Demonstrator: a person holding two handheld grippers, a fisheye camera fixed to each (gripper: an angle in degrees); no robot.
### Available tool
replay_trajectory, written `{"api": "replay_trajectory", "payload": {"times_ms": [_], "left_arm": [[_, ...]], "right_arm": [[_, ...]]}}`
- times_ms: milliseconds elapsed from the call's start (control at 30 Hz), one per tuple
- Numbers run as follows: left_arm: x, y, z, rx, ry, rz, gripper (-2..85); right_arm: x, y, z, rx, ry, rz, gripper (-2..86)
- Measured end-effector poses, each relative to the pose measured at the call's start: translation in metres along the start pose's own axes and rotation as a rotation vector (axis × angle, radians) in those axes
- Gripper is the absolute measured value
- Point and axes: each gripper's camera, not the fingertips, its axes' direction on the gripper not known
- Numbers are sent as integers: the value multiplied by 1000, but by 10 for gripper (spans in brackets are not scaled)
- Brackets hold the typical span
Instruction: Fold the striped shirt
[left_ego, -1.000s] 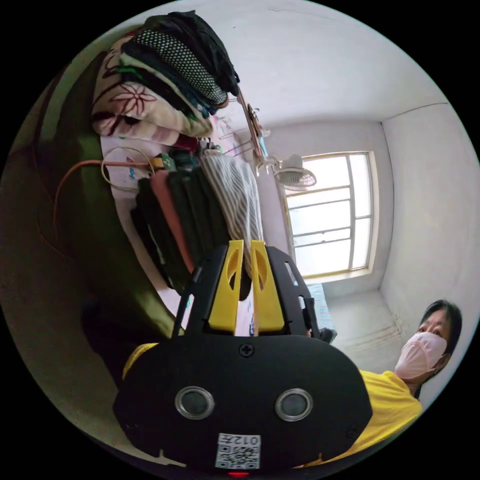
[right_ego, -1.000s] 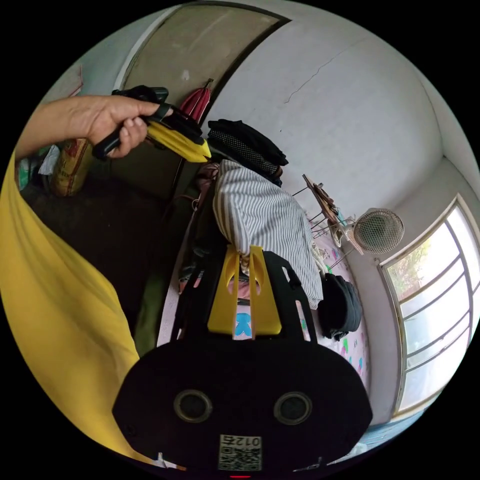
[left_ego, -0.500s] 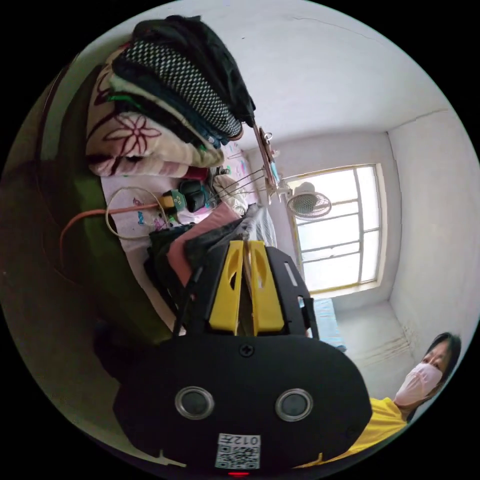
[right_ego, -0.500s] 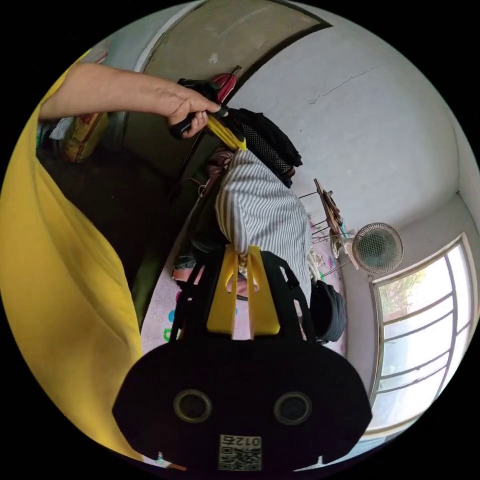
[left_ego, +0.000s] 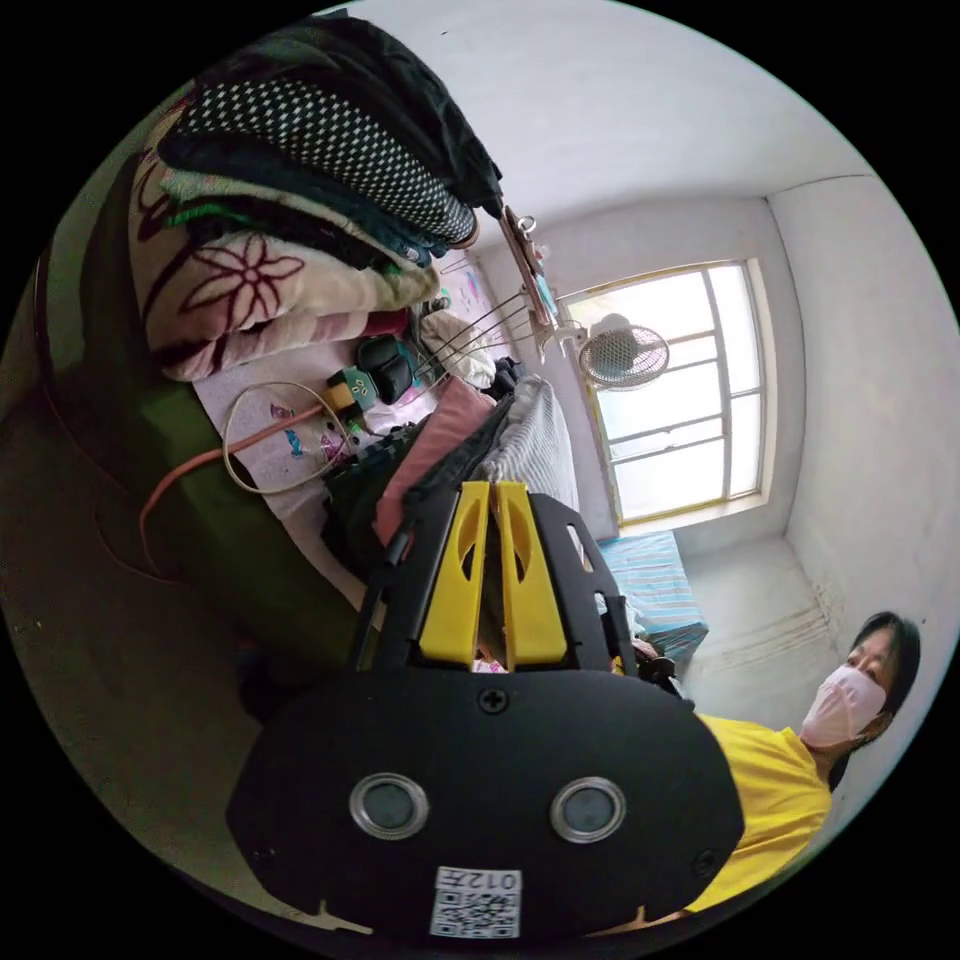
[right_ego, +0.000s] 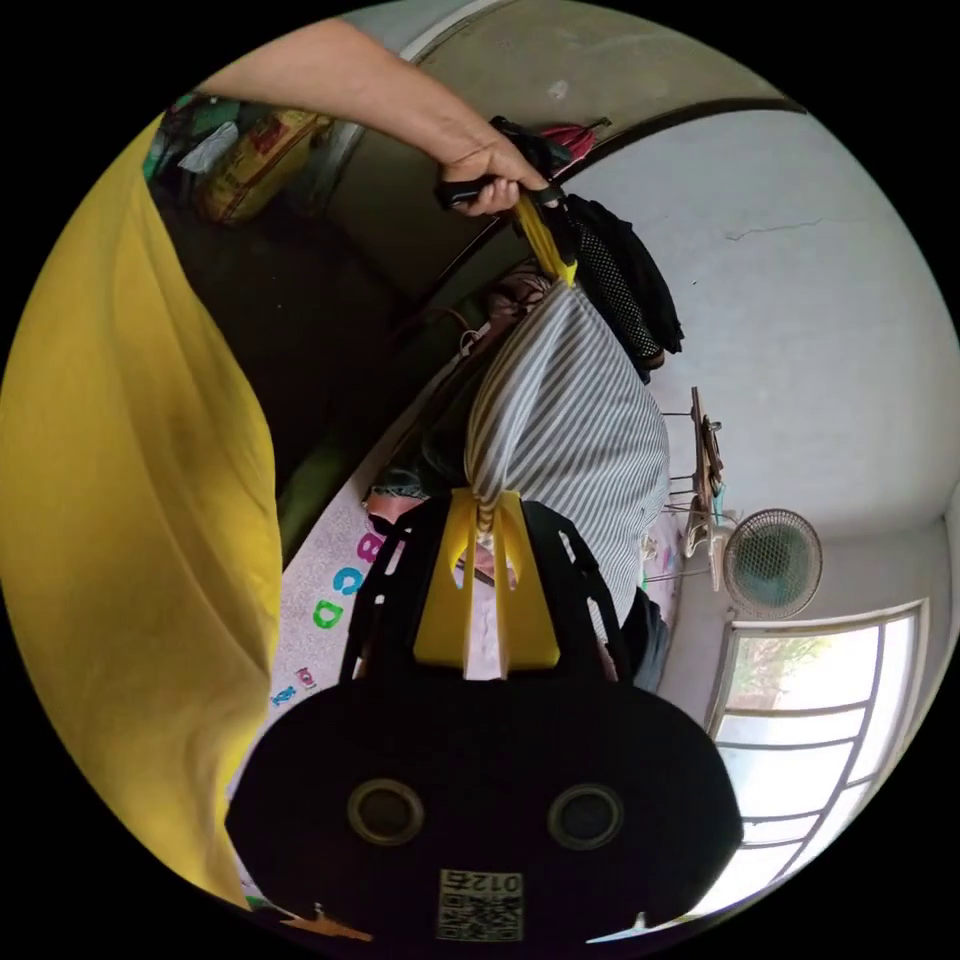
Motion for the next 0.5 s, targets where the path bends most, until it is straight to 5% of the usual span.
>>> {"api": "replay_trajectory", "payload": {"times_ms": [233,367,500], "left_arm": [[-6,18,-4,71,29,35,6],[43,27,-27,206,-159,154,4],[123,15,16,86,-278,361,4]], "right_arm": [[47,37,-6,95,-54,185,56],[81,73,-13,159,-178,278,48],[127,116,-16,229,-424,379,22]]}}
